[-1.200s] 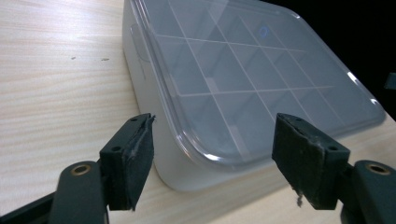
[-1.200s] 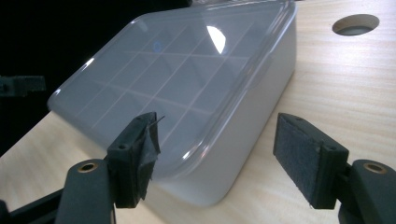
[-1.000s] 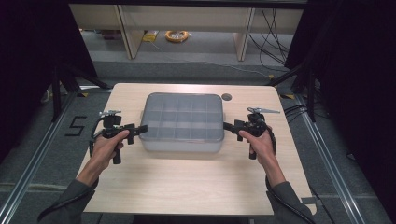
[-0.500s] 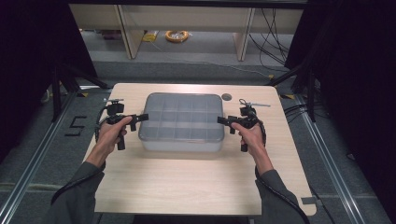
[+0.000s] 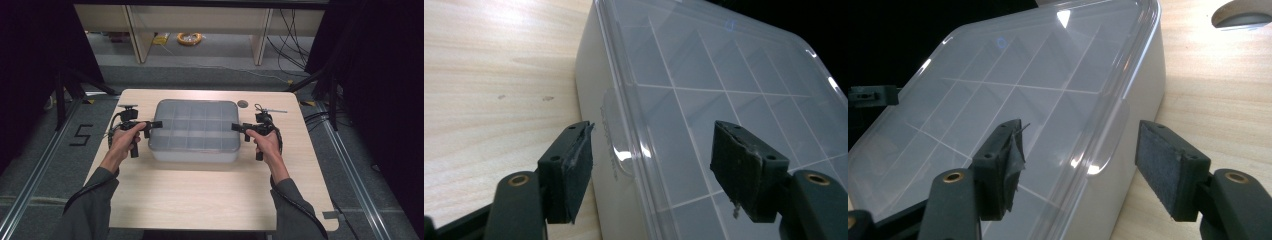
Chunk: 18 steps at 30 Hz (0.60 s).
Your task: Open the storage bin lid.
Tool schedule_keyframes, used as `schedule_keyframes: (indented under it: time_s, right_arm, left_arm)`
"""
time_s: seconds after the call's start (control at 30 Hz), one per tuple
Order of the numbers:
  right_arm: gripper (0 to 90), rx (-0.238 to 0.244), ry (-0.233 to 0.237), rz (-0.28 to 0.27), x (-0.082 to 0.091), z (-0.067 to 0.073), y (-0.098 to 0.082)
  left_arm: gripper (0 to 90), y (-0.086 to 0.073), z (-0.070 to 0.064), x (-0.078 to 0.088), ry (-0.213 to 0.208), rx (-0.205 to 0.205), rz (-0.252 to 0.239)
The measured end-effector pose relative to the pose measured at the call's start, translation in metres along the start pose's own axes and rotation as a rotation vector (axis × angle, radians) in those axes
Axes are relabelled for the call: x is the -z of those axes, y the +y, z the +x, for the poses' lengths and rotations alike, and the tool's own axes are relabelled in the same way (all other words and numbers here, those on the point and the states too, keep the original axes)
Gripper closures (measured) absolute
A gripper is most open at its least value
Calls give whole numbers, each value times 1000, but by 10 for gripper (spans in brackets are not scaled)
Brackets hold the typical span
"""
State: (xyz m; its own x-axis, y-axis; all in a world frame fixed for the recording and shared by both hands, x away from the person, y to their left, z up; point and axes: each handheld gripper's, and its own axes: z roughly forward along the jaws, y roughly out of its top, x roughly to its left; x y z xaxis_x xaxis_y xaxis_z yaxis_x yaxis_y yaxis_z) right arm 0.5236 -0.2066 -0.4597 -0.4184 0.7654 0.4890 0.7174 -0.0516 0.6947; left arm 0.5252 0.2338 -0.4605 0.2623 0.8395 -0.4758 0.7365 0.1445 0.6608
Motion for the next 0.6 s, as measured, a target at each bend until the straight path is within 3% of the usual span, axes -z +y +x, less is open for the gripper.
schedule_keyframes:
  time_s: [0.2,0.23,0.27,0.33,0.47,0.53,0.6]
  right_arm:
    - [391,20,4,-14,-6,-2,0]
    - [394,-22,5,-5,-5,1,0]
    - [400,11,5,-15,-6,-1,0]
    - [414,3,8,-11,-8,0,-1]
    - [435,-1,14,-2,-9,1,-2]
    - [443,10,-6,-7,-10,2,-2]
    - [448,-47,0,-4,-8,6,-1]
  left_arm:
    - [328,1,0,-6,-2,12,11]
    - [328,1,1,-7,-7,17,9]
    - [326,1,1,-8,-13,22,8]
    - [322,-1,0,-9,-25,35,12]
    - [307,-1,-4,-11,-17,17,25]
    - [307,-1,-5,-11,-13,18,23]
    - [312,-2,-6,-11,0,20,15]
